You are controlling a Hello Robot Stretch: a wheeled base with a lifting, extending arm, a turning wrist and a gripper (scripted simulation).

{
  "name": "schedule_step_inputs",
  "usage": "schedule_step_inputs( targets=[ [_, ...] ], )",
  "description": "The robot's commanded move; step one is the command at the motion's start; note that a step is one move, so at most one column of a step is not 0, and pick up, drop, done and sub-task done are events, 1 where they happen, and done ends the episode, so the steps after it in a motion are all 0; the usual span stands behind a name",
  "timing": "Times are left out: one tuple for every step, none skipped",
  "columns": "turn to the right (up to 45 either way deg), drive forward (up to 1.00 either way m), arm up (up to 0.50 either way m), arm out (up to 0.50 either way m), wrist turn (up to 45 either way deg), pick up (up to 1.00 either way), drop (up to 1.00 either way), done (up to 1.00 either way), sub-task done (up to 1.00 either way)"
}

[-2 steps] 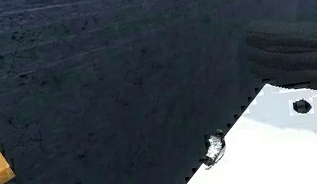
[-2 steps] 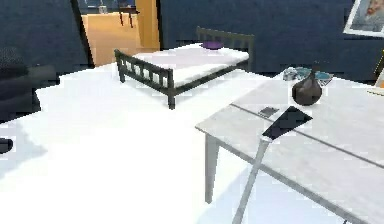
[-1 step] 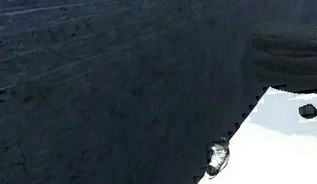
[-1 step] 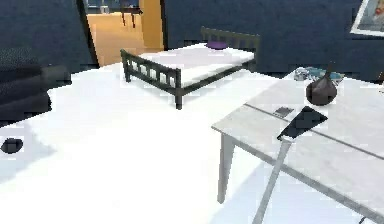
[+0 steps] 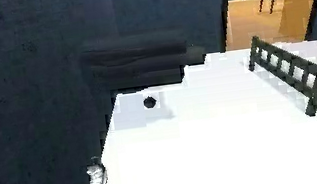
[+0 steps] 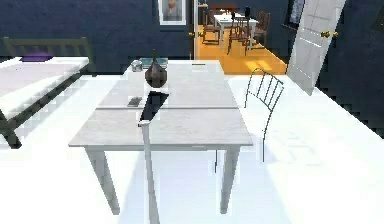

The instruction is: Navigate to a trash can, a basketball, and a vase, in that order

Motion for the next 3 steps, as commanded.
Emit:
schedule_step_inputs(
  targets=[
    [33.0,0.00,0.00,0.00,0.0,0.00,0.00,0.00,0.00],
    [0.0,1.00,0.00,0.00,0.0,0.00,0.00,0.00,0.00],
    [0.0,0.80,0.00,0.00,0.0,0.00,0.00,0.00,0.00]
  ],
)
